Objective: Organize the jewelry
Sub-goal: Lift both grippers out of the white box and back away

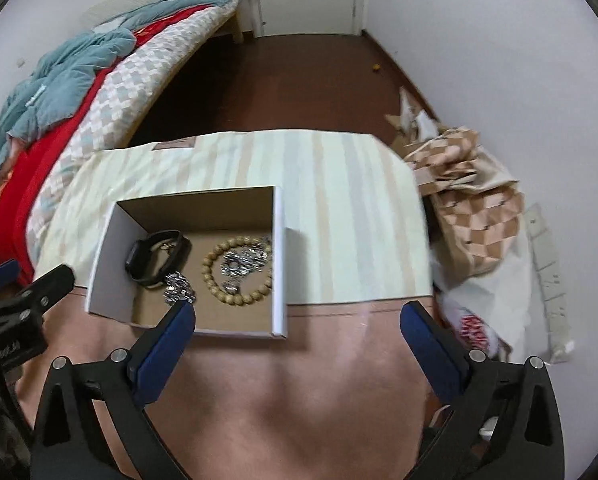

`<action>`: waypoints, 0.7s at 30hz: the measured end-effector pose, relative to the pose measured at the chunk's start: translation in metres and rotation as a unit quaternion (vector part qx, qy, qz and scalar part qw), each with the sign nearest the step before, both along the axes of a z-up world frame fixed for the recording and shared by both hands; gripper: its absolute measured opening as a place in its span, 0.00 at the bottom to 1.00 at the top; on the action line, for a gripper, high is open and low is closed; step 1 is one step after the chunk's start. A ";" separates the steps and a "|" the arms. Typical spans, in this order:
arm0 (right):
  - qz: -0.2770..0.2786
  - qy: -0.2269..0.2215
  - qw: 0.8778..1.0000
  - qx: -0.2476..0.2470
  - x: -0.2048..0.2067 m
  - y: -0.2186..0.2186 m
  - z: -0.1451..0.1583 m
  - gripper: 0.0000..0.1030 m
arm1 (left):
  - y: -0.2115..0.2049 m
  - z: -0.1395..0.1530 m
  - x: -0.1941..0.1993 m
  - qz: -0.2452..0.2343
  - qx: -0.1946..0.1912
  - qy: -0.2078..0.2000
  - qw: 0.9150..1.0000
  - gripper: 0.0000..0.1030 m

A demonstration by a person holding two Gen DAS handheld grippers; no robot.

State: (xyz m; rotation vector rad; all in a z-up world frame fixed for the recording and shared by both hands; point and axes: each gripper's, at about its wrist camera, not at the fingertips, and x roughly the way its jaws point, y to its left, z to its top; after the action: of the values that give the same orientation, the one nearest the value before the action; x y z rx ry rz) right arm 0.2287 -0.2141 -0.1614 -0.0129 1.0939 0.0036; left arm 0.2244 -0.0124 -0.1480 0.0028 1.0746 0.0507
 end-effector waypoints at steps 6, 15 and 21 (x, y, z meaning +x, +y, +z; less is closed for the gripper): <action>-0.009 -0.025 0.999 -0.024 -0.026 0.005 0.025 1.00 | -0.002 0.022 -0.024 -0.002 0.000 -0.020 1.000 0.99; -0.013 -0.072 0.997 -0.017 -0.078 0.005 0.086 1.00 | -0.002 0.078 -0.069 -0.003 -0.010 -0.053 0.999 0.99; -0.010 -0.113 0.993 -0.013 -0.119 0.004 0.139 1.00 | 0.000 0.124 -0.105 -0.005 -0.020 -0.082 0.996 0.99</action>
State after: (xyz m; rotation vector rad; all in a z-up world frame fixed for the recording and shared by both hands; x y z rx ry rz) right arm 0.1100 -0.2101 -0.0225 -0.0248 0.8673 -0.0305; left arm 0.1191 -0.0125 -0.0242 -0.0320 0.9102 0.0204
